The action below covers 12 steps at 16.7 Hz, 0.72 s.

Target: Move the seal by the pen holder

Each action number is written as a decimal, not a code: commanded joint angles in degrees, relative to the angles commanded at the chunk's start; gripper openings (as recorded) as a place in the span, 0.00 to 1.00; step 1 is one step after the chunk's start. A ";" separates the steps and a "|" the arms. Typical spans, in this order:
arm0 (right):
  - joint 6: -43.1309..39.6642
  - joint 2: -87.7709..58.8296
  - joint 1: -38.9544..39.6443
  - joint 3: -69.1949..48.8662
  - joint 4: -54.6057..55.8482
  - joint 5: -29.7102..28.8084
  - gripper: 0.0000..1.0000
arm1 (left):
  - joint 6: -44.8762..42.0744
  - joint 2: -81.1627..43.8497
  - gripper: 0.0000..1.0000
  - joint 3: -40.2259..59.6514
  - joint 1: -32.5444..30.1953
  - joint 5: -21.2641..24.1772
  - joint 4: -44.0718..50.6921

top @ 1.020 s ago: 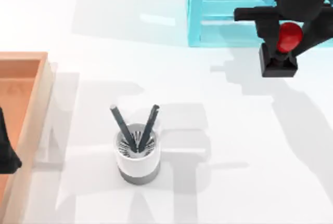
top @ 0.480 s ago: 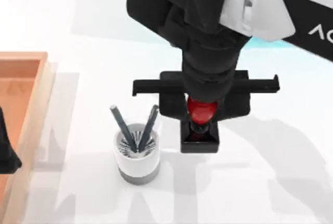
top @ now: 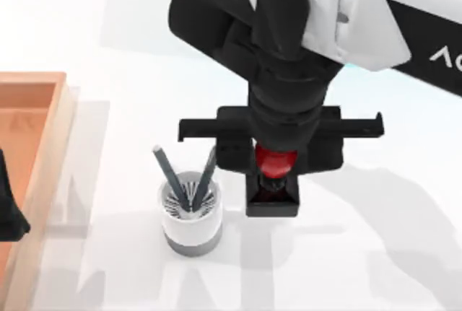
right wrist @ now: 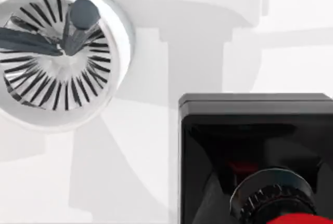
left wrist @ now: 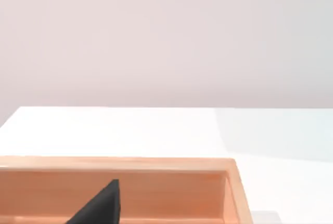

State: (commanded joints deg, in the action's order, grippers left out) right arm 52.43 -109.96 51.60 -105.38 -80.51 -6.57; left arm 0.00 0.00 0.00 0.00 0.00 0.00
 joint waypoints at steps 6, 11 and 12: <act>-0.08 0.39 0.10 3.20 2.91 -0.15 0.00 | 0.00 0.00 1.00 0.00 0.00 0.00 0.00; -0.08 0.39 0.10 3.20 2.92 -0.15 0.15 | 0.00 0.00 1.00 0.00 0.00 0.00 0.00; -0.08 0.39 0.10 3.20 2.92 -0.15 0.23 | 0.00 0.00 1.00 0.00 0.00 0.00 0.00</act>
State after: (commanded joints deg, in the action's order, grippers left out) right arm 52.35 -109.57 51.70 -102.18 -77.59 -6.72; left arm 0.00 0.00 0.00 0.00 0.00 0.00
